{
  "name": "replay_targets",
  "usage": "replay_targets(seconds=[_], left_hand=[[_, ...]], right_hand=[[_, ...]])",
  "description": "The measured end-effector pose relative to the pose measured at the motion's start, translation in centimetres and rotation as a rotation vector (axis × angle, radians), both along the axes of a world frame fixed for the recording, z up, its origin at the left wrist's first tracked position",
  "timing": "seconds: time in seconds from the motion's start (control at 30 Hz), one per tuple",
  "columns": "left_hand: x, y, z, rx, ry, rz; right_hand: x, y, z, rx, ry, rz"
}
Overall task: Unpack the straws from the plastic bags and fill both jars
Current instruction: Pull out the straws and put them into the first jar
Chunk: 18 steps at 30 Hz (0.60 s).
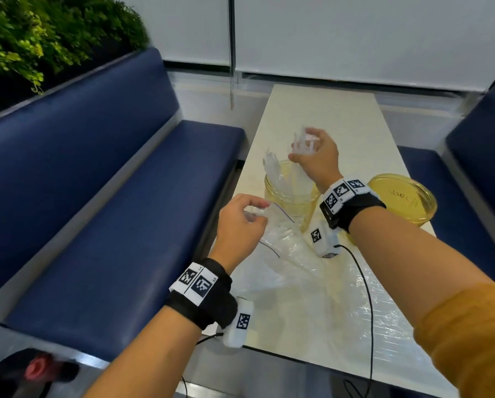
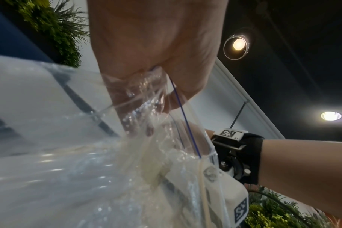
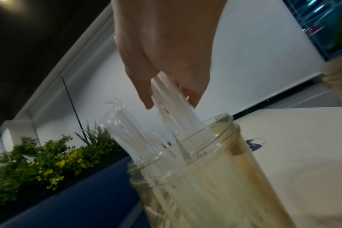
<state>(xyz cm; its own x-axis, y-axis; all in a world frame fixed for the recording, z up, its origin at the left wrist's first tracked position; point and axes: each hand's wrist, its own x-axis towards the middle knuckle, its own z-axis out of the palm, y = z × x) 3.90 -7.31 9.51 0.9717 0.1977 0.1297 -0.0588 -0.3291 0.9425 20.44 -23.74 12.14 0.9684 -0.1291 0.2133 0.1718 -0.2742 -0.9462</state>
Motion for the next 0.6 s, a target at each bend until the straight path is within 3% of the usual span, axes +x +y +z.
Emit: replay_targets(seconds=[0.1, 0.17, 0.27, 0.33, 0.47, 0.6], left_hand=[[-0.1, -0.2, 0.3, -0.029, 0.017, -0.007], [-0.2, -0.3, 0.5, -0.046, 0.027, -0.018], [-0.4, -0.3, 1.0, -0.072, 0.031, -0.028], [-0.5, -0.3, 1.3, -0.082, 0.029, -0.038], [-0.5, -0.3, 1.9, -0.086, 0.033, -0.053], [-0.6, -0.3, 2.1, -0.090, 0.042, -0.055]], right_hand=[[-0.6, -0.1, 0.8, -0.064, -0.236, 0.027], [-0.8, 0.0, 0.9, -0.226, -0.305, 0.055], [-0.9, -0.1, 0.6, -0.588, -0.215, 0.070], [-1.1, -0.3, 0.4, -0.706, -0.199, 0.072], [-2.4, -0.4, 1.0, -0.643, -0.500, 0.044], [-2.9, -1.0, 0.8, -0.651, -0.622, 0.017]])
